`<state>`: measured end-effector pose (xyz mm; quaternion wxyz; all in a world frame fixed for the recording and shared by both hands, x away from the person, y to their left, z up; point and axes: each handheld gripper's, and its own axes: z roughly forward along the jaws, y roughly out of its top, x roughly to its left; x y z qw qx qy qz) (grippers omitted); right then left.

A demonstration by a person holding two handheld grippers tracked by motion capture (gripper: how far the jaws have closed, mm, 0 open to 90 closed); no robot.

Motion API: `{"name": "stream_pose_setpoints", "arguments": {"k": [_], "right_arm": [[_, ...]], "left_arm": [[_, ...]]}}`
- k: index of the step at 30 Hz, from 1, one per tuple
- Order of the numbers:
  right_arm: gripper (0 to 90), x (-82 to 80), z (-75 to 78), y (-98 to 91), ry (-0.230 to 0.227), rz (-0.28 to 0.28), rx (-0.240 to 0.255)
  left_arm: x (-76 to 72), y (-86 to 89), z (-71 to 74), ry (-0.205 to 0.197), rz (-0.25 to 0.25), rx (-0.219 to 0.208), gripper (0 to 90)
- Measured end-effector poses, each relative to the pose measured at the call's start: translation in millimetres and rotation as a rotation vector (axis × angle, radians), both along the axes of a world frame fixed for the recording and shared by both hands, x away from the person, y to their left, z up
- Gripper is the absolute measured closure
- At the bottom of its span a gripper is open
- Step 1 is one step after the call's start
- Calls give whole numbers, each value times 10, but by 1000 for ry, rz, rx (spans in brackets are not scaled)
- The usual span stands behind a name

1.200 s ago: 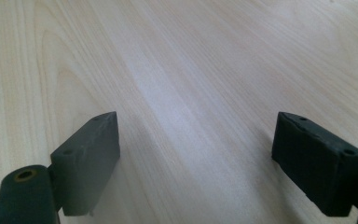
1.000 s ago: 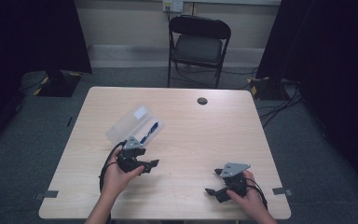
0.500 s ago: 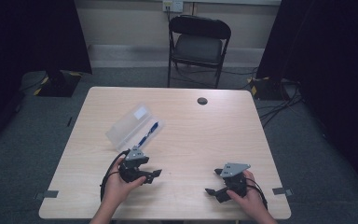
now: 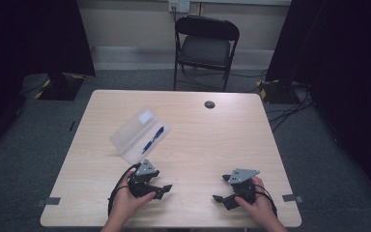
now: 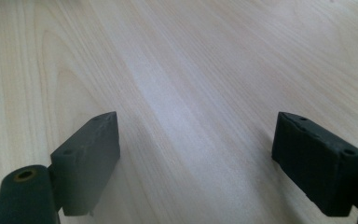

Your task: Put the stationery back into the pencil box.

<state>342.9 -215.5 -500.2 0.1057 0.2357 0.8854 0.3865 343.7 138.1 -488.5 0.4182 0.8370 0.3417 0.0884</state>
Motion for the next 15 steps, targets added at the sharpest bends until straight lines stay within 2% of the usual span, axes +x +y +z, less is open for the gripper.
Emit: {"name": "stream_pose_setpoints", "arguments": {"k": [8, 9, 13, 15], "right_arm": [[142, 0, 0, 0, 0, 0, 0], [142, 0, 0, 0, 0, 0, 0], [142, 0, 0, 0, 0, 0, 0], [142, 0, 0, 0, 0, 0, 0]], "left_arm": [[-32, -37, -76, 2, -9, 3, 241], [-39, -40, -85, 1, -11, 19, 241], [-62, -51, -106, -20, -19, 27, 229], [-70, -54, -106, -36, -34, 51, 223]]}}
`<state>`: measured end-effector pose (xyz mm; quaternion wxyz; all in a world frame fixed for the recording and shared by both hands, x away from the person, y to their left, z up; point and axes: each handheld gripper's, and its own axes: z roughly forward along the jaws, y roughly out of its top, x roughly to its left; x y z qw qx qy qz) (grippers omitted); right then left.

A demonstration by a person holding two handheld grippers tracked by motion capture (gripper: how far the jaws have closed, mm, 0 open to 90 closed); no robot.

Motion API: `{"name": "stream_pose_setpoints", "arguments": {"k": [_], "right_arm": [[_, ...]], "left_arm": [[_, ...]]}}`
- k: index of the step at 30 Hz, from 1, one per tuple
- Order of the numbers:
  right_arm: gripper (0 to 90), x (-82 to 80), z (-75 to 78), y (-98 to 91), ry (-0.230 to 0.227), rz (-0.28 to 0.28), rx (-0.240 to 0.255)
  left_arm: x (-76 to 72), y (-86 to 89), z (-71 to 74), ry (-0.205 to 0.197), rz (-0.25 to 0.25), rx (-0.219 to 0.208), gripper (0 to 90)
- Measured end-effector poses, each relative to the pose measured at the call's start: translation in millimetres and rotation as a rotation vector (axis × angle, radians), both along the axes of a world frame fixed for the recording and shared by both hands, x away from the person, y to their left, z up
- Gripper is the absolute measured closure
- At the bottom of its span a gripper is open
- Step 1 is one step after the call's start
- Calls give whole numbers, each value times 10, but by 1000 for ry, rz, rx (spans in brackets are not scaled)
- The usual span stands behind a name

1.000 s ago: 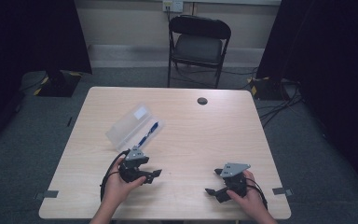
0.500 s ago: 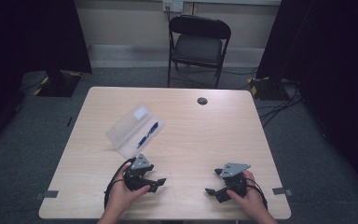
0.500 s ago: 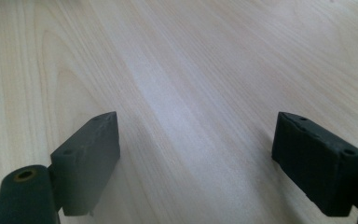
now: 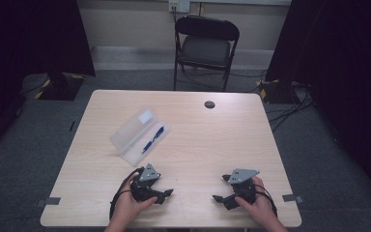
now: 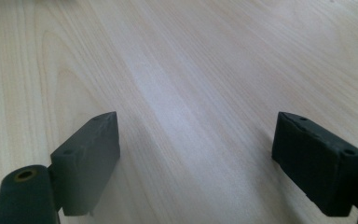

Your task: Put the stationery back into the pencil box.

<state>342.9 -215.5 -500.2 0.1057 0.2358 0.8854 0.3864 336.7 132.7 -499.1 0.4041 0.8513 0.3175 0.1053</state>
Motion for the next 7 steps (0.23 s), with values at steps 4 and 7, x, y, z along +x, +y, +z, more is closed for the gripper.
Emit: {"name": "stream_pose_setpoints", "arguments": {"k": [4, 7], "right_arm": [[142, 0, 0, 0, -1, 0, 0], [141, 0, 0, 0, 0, 0, 0]], "left_arm": [[-13, -29, -7, -15, -22, 20, 192], [-20, -41, -5, -21, -28, 40, 182]]}}
